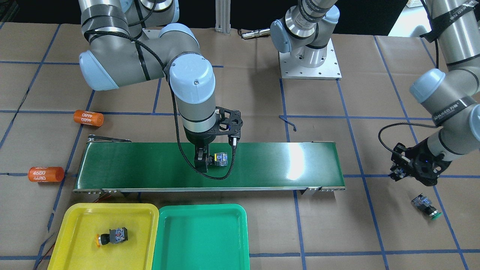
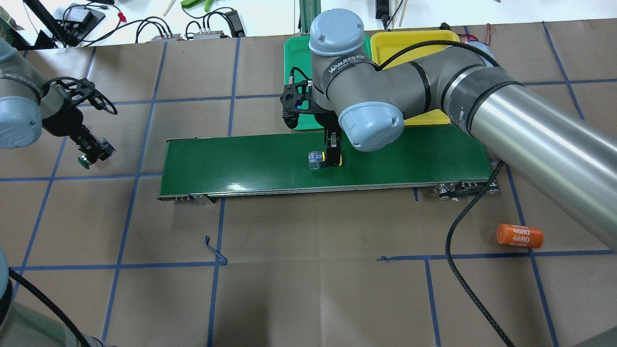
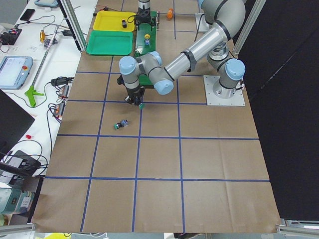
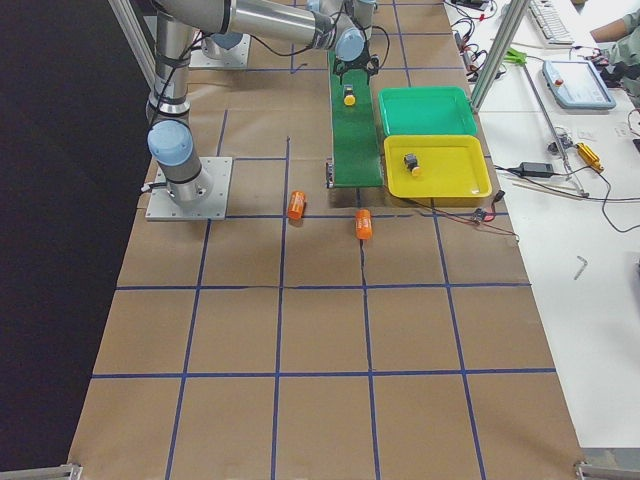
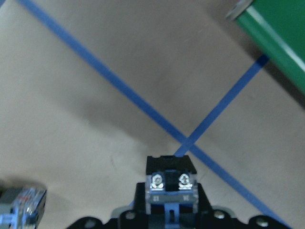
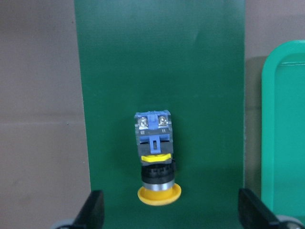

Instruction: Sort buttons by color to trays

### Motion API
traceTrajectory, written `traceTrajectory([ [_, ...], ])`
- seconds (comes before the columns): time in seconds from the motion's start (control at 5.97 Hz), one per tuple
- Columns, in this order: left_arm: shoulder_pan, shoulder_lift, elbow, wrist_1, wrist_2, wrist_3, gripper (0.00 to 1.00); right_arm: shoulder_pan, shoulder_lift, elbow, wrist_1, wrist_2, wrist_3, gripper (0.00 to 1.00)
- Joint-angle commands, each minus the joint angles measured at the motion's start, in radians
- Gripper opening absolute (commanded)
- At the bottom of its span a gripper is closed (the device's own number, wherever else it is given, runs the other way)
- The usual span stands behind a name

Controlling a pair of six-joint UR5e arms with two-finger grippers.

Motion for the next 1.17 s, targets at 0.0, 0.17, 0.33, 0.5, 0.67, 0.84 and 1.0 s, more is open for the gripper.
traceTrajectory([
  [0.0,-0.199,0.044,-0.009,-0.031,-0.046,0.155,0.00,-0.024,0.001,0.122,-0.169,0.000,-0.064,1.00],
  [0.17,-0.289,0.015,-0.018,-0.036,-0.007,0.188,0.00,-0.055,-0.004,0.155,-0.174,-0.002,-0.064,1.00],
  [0.33,-0.362,0.013,-0.036,-0.028,0.006,0.208,0.01,-0.087,-0.007,0.158,-0.173,0.000,-0.072,0.86],
  [0.5,-0.386,0.022,-0.059,-0.027,0.032,0.205,0.07,-0.103,-0.008,0.160,-0.171,-0.005,-0.108,0.51],
  [0.67,-0.374,0.028,-0.088,-0.020,0.023,0.203,0.96,-0.107,-0.016,0.160,-0.171,-0.014,-0.136,0.31],
  [0.84,-0.334,0.045,-0.087,-0.023,0.018,0.173,0.98,-0.139,-0.037,0.155,-0.168,-0.016,-0.188,0.18],
  [1.0,-0.217,0.038,-0.067,-0.019,0.004,0.135,0.95,-0.213,-0.086,0.152,-0.156,-0.004,-0.284,0.14],
])
